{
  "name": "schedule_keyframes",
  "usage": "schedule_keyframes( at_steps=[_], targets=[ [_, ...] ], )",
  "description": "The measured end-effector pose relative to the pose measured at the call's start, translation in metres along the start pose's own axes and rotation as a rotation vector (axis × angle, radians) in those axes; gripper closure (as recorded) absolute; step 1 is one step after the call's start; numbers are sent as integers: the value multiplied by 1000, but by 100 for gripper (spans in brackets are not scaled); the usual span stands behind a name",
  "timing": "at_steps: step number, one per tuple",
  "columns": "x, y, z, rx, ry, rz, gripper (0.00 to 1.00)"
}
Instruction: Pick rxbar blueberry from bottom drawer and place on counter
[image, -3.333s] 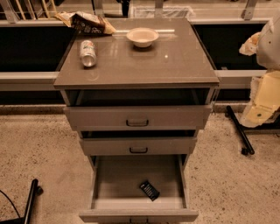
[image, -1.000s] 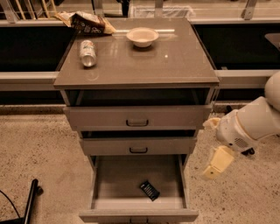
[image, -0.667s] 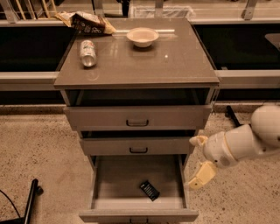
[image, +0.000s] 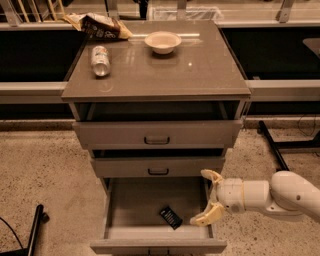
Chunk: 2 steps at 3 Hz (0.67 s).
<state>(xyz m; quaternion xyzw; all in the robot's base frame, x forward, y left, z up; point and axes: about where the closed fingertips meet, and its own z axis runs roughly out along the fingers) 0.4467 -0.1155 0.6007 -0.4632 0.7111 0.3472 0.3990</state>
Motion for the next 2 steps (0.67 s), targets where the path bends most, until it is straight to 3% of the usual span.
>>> schedule_keyframes(
  at_steps=[1, 2],
  targets=[
    [9, 0, 9, -15, -22, -40, 0],
    [24, -16, 34, 9, 11, -60, 0]
  ],
)
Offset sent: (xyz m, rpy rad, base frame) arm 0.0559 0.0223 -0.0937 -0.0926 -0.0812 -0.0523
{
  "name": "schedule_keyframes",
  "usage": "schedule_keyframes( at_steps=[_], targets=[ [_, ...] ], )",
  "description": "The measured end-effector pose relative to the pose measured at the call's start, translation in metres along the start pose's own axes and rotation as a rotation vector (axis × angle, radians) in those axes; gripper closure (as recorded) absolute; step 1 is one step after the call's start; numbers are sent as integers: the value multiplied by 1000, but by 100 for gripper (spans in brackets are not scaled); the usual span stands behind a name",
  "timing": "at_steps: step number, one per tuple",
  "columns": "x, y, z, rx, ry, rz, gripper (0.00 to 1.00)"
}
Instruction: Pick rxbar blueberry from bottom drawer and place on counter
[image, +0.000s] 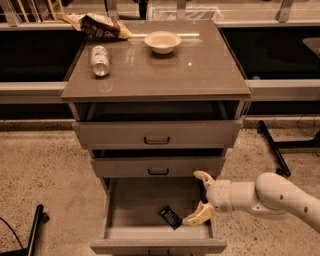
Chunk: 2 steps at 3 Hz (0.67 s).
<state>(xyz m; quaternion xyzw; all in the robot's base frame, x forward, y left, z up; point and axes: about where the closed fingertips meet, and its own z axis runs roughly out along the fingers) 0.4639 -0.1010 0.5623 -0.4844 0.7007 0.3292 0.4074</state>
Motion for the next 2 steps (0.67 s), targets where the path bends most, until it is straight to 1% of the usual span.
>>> schedule_keyframes(
  at_steps=[1, 2],
  targets=[
    [46, -14, 43, 63, 31, -24, 0],
    [96, -36, 72, 142, 54, -50, 0]
  ],
)
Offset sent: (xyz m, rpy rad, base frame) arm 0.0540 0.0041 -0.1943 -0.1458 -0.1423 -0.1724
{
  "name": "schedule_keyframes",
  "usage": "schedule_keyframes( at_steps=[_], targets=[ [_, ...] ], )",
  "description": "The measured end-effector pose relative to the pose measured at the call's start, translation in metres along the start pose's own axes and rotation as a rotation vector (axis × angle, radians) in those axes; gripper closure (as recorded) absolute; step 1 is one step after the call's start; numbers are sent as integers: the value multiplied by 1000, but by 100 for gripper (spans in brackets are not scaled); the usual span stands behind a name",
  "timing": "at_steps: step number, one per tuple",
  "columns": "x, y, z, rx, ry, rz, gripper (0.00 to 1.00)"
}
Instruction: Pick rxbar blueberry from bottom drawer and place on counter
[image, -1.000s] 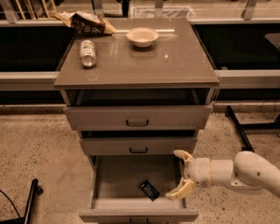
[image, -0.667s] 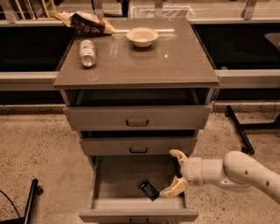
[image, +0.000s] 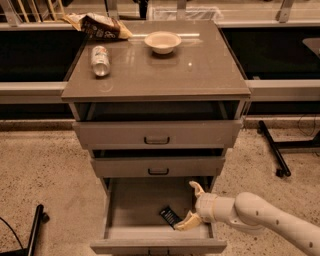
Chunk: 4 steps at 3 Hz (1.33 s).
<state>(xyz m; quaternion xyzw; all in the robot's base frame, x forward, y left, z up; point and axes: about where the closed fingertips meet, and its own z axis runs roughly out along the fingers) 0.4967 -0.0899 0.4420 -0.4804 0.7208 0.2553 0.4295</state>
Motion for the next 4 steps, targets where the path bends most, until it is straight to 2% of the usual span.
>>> schedule_keyframes(
  at_steps=[1, 2, 3, 4],
  targets=[
    [24, -36, 5, 84, -49, 5, 0],
    [18, -80, -10, 157, -60, -9, 0],
    [39, -77, 10, 130, -34, -8, 0],
    [85, -73, 48, 62, 0, -70, 0]
  ],
)
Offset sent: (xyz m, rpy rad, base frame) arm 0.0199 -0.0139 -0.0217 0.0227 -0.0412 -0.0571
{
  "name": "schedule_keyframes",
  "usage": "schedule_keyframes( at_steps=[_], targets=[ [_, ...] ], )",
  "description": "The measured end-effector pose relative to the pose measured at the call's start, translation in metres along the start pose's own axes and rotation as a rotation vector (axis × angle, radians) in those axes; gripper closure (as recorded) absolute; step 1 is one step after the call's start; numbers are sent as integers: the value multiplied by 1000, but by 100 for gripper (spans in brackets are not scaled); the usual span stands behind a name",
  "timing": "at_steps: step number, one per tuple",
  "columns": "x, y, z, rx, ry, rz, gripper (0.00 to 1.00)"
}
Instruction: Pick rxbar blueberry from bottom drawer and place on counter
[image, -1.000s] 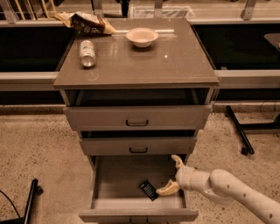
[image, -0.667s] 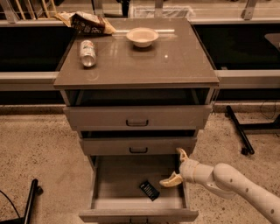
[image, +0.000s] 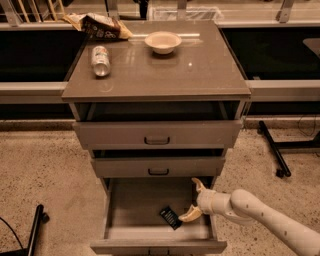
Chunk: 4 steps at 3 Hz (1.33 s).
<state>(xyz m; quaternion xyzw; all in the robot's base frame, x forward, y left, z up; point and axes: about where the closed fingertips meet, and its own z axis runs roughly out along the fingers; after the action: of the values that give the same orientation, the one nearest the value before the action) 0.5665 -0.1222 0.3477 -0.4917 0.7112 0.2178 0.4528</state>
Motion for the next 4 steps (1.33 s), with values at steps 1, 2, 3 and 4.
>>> schedule_keyframes(
  at_steps=[1, 2, 3, 4],
  targets=[
    [46, 8, 32, -91, 11, -54, 0],
    [45, 0, 31, -98, -5, -54, 0],
    [50, 6, 38, -131, 11, -44, 0],
    [69, 35, 57, -188, 98, -70, 0]
  ],
)
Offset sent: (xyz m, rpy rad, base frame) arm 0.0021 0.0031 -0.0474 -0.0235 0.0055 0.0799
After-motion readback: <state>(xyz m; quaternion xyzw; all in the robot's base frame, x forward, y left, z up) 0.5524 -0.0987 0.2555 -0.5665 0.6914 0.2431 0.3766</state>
